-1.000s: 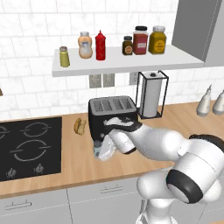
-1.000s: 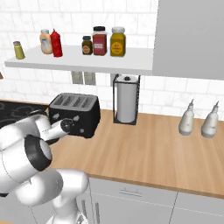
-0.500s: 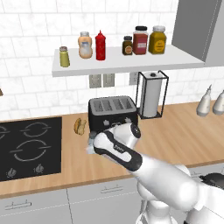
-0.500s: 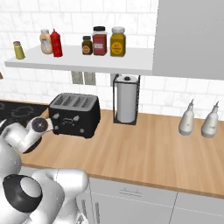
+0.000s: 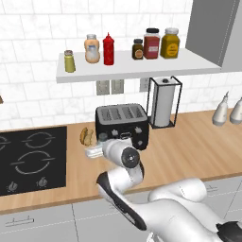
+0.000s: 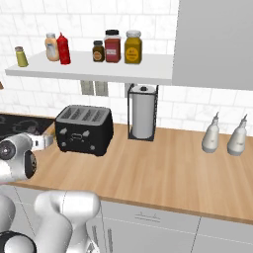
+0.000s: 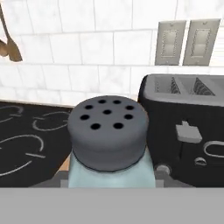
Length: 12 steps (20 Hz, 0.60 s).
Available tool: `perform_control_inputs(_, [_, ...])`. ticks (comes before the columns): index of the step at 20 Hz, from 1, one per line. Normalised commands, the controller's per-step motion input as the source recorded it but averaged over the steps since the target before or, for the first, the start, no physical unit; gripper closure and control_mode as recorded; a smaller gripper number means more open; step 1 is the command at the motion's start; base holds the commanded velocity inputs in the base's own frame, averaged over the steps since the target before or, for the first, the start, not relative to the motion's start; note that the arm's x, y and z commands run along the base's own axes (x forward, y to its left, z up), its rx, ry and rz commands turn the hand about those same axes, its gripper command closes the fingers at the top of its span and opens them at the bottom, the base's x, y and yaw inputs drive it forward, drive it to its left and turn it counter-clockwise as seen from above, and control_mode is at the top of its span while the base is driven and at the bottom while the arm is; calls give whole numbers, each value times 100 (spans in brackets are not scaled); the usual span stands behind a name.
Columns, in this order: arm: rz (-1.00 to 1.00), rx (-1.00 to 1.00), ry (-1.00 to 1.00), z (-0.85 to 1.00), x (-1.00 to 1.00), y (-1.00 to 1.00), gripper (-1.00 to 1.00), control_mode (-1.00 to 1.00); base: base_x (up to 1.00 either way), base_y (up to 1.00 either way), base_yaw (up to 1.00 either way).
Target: Put the shaker and condiment bottle from the counter next to their counterparts in the cabinet.
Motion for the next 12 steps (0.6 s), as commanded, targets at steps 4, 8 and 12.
perform_control_inputs(4, [-36,0,0,80,0,1,100,-100,0,0,0])
perform_control_inputs(8, [-27,0,0,74,0,5,100,-100,0,0,0])
perform_control_inputs(12, [-17,0,0,70,0,5,100,-100,0,0,0])
